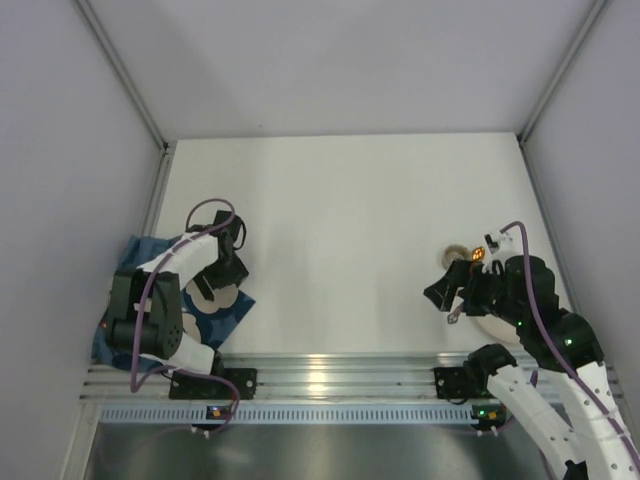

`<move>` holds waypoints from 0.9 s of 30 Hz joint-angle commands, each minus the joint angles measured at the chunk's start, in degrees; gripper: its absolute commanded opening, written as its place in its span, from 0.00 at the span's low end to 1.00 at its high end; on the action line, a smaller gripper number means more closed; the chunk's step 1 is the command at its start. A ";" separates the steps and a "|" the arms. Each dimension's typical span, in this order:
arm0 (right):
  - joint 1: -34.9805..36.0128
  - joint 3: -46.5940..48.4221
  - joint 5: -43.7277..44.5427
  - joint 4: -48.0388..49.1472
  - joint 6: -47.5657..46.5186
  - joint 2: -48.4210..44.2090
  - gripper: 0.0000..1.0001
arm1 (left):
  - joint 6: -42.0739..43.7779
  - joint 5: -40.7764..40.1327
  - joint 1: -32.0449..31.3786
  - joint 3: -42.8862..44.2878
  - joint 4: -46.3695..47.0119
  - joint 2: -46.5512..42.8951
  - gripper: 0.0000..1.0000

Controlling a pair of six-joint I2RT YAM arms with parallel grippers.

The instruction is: Set the dinner table for one person

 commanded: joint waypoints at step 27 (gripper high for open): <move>0.93 -0.62 2.73 0.39 -1.20 0.81 1.00 | -0.54 -0.68 5.28 -0.30 7.42 7.70 0.54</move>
